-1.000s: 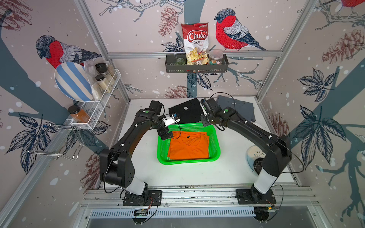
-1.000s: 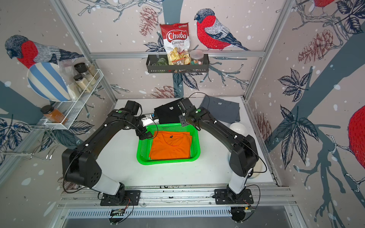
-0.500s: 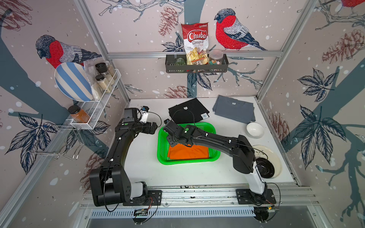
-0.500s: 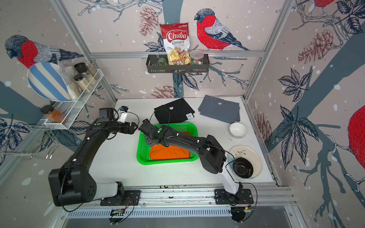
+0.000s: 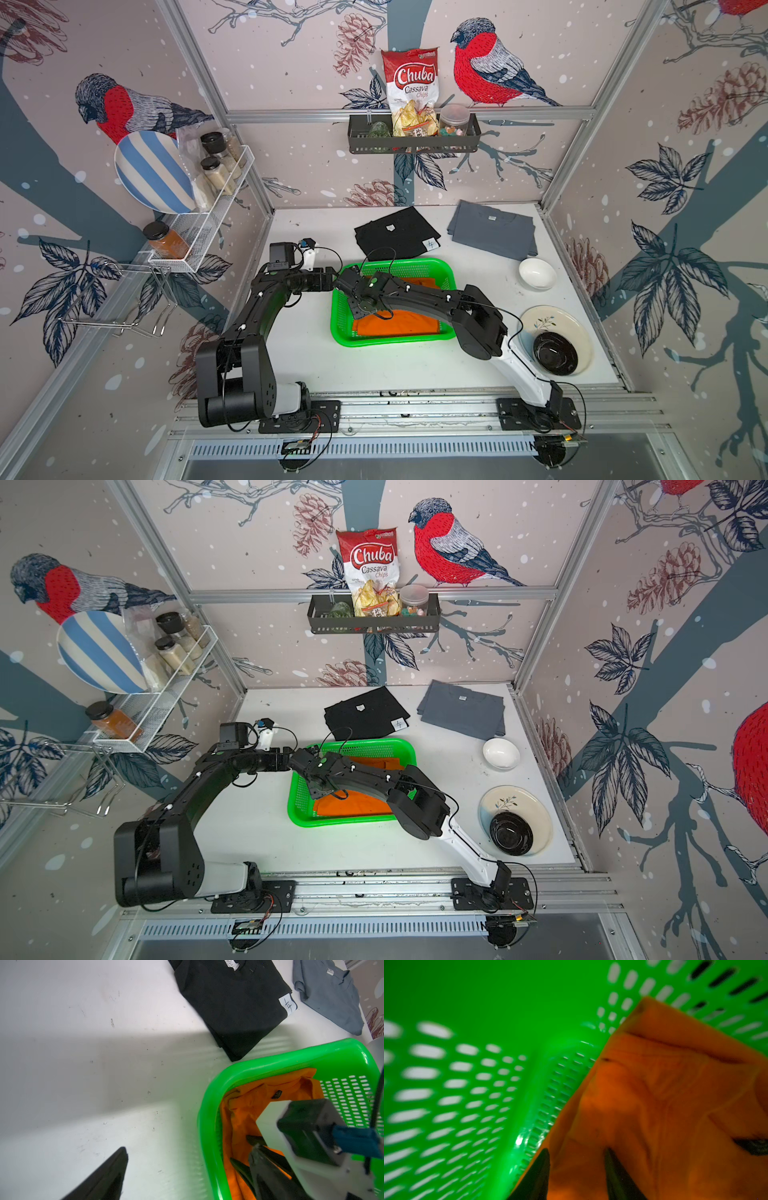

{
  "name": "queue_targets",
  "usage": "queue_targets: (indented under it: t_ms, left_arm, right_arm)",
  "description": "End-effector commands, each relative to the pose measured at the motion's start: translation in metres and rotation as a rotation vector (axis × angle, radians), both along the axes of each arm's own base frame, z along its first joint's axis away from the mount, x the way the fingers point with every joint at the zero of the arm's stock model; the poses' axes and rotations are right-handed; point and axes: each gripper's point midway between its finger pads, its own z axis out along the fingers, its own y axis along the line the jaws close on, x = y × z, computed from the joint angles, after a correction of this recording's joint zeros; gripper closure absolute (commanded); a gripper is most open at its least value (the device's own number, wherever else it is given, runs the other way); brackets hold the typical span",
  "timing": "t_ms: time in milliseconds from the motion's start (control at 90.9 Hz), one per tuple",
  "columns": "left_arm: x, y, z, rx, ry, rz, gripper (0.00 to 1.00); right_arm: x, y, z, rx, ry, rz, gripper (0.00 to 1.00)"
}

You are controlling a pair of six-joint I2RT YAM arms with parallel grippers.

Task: Put the folded t-shirts into the basket
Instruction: Place the T-shirt in the bin.

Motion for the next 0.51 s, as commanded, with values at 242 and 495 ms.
queue_targets:
  t_ms: [242,495]
  left_arm:
    - [0.012,0.01,0.007,0.034,-0.032,0.03,0.1]
    - [0.012,0.015,-0.002,0.077,0.007,0.016,0.08]
  right_arm:
    - [-0.033,-0.011,-0.035,-0.145,0.035,0.028,0.63]
    - [-0.06,-0.015,-0.011,-0.108,0.137,0.118,0.63]
